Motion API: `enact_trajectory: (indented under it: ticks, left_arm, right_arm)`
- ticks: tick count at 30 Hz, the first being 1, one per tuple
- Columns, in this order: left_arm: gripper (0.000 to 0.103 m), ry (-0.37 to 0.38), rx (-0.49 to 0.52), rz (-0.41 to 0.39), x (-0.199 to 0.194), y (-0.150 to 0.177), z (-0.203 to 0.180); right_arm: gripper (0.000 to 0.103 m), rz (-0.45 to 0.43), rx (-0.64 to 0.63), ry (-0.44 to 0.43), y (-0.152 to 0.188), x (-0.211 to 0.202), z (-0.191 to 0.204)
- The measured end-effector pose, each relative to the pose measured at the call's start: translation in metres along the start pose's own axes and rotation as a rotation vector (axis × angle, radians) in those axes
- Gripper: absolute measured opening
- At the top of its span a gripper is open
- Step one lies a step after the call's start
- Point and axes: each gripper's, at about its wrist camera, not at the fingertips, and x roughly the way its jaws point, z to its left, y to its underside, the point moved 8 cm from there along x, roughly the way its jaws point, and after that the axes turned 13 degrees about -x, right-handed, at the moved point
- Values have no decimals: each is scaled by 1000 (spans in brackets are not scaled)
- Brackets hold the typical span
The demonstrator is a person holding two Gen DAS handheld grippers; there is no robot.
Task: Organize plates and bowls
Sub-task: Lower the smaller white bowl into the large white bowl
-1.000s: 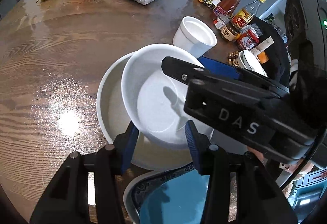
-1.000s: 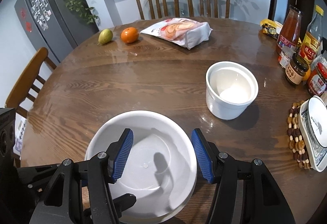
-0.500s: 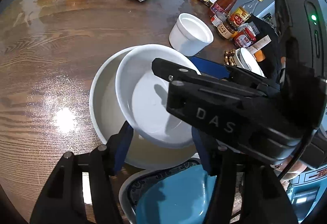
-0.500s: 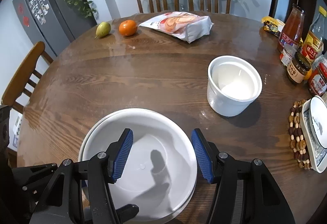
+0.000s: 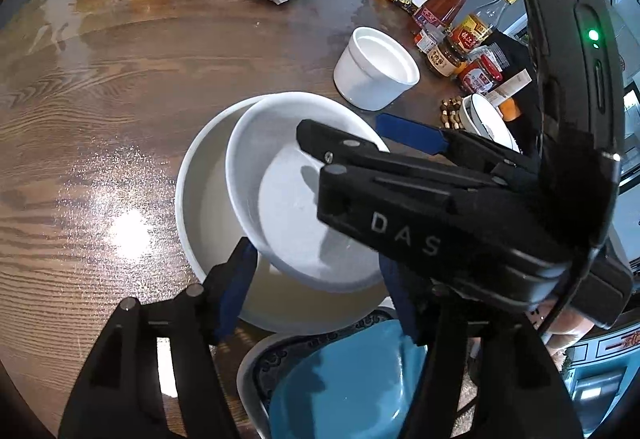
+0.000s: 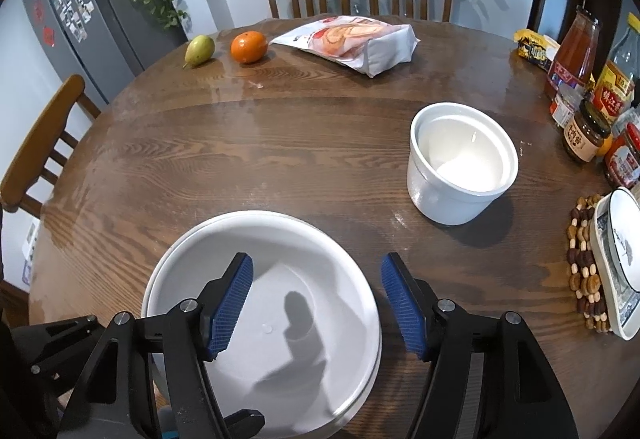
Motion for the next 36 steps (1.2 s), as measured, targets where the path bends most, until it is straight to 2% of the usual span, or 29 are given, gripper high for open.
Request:
enact_trajectory:
  ticks: [8, 11, 12, 17, 27, 31, 36]
  left_arm:
    - [63, 14, -10, 4, -6, 1, 2]
    - [67, 14, -14, 1, -7, 1, 3]
    - [70, 16, -16, 0, -7, 1, 3]
    - [72, 12, -15, -27, -14, -1, 4]
    - [74, 12, -30, -40, -16, -5, 8]
    - [74, 14, -44, -57, -18, -8, 10]
    - [75, 12, -63, -116, -25, -15, 13]
  right_arm:
    - [69, -21, 6, 35, -1, -4, -8]
    - [69, -38, 13, 47, -3, -7, -13]
    - [69, -41, 16, 45, -3, -7, -13]
    - [69, -40, 27, 15, -5, -4, -14]
    - [69, -86, 30, 42, -9, -12, -18]
    - [69, -100, 58, 37, -10, -14, -24]
    - [69, -136, 96, 48, -13, -20, -32]
